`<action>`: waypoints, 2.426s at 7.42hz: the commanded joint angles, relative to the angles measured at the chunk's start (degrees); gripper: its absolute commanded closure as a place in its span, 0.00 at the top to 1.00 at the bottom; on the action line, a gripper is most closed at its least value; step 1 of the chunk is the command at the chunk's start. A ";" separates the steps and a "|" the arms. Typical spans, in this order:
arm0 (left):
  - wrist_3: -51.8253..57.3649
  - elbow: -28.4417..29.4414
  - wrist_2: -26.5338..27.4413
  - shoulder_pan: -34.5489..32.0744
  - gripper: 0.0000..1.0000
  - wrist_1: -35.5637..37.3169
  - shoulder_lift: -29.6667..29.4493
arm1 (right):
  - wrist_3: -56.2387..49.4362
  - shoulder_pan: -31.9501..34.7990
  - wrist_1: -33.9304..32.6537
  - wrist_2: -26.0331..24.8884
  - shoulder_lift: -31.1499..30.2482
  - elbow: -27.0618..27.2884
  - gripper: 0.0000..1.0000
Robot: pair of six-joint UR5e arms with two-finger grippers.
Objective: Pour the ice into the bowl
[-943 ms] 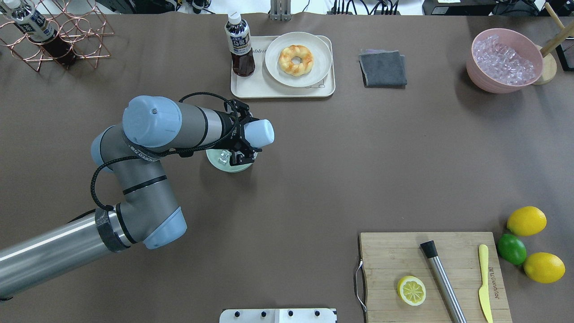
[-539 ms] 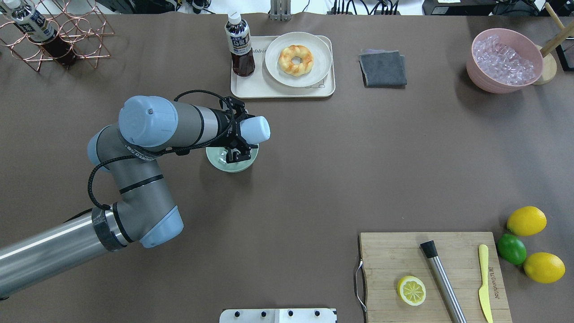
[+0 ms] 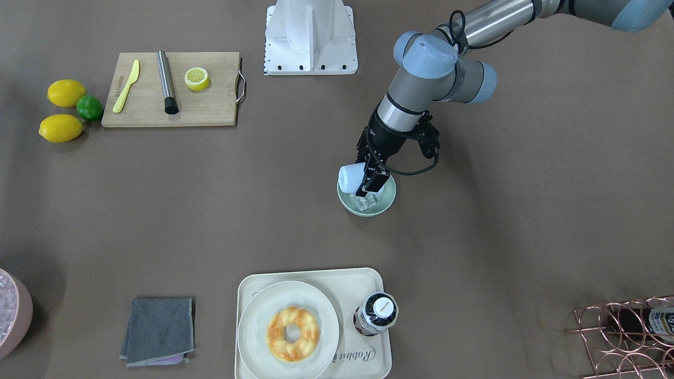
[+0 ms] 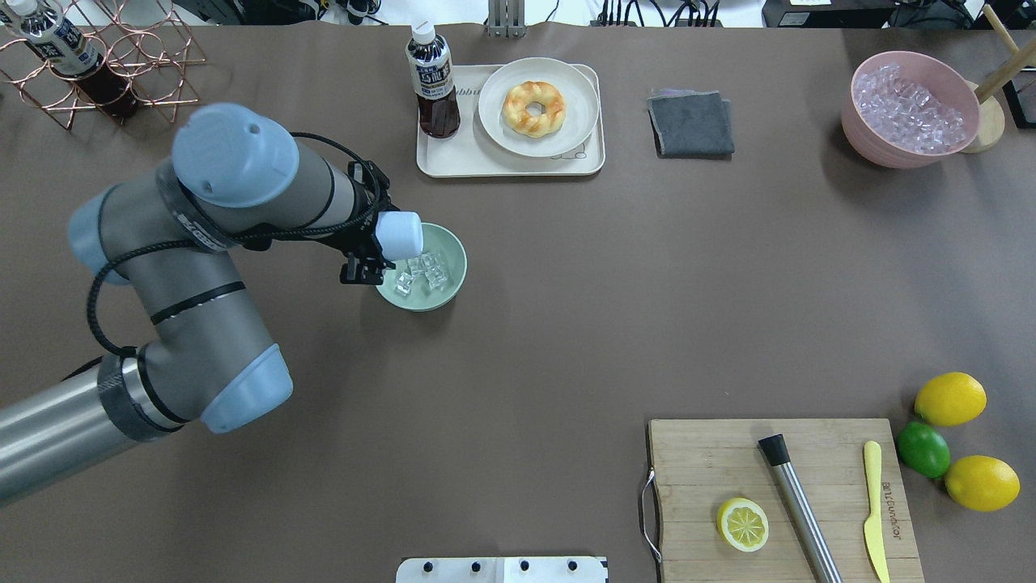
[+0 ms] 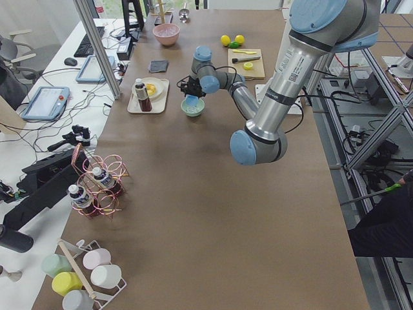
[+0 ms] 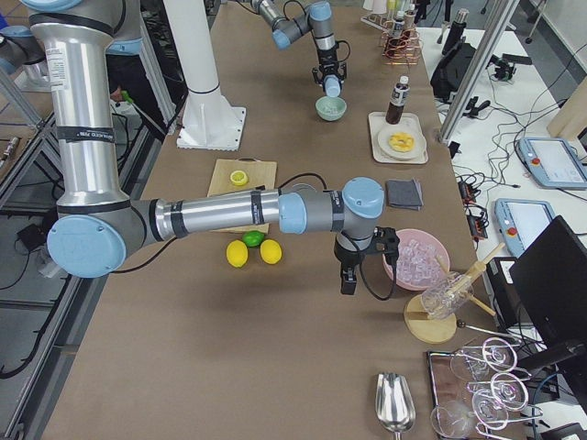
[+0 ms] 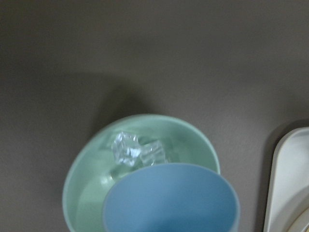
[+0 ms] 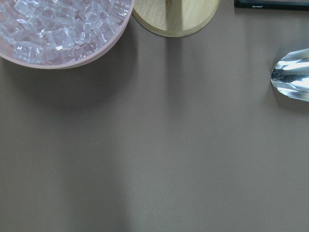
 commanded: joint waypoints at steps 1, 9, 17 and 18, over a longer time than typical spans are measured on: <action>9.57 -12.49 -3.52 -6.82 0.67 26.18 -1.13 | 0.00 0.00 0.00 0.04 0.19 0.09 0.99; 32.61 -11.75 19.20 -12.82 0.64 60.01 10.34 | 14.62 -6.46 0.00 -0.49 4.48 3.51 0.99; 29.55 16.69 36.80 -12.38 0.65 41.78 23.13 | 59.81 -42.06 -0.52 -22.09 29.60 2.31 0.99; 29.55 21.00 37.17 -12.30 0.65 36.77 23.13 | 62.20 -45.58 -0.53 -24.11 33.64 0.20 0.99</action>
